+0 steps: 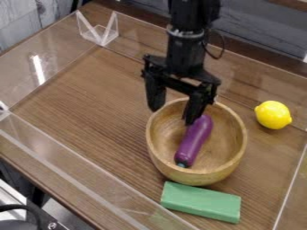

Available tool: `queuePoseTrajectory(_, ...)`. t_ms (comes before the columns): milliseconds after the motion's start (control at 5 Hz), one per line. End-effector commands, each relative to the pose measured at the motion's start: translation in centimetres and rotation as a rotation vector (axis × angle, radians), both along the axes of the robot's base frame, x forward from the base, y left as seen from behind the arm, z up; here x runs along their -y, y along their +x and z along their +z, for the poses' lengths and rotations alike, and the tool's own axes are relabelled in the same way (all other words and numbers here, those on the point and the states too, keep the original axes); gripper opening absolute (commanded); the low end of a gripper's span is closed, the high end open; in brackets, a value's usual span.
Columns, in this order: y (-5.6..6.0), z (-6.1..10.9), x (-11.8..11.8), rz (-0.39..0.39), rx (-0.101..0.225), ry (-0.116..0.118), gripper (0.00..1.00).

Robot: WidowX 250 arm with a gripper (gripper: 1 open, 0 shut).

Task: Remove the purple eggplant from inside the brown bowl and put it on the table

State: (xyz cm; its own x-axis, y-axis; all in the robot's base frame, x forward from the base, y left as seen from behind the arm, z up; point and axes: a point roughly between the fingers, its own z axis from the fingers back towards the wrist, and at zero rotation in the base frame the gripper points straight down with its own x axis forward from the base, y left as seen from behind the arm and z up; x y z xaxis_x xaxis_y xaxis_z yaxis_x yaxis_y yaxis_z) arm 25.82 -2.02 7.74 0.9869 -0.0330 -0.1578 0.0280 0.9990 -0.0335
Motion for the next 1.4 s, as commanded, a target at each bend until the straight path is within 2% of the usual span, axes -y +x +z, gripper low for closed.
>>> queuePoseTrajectory(0,0.3,1.3,0.9,-0.014,0.089,-0.009,1.00)
queuePoseTrajectory(600,0.3,0.0,2.6,-0.028,0.120,-0.027,1.00)
queuePoseTrajectory(1200,0.5,-1.6,3.6,-0.032,0.128,-0.030,1.00)
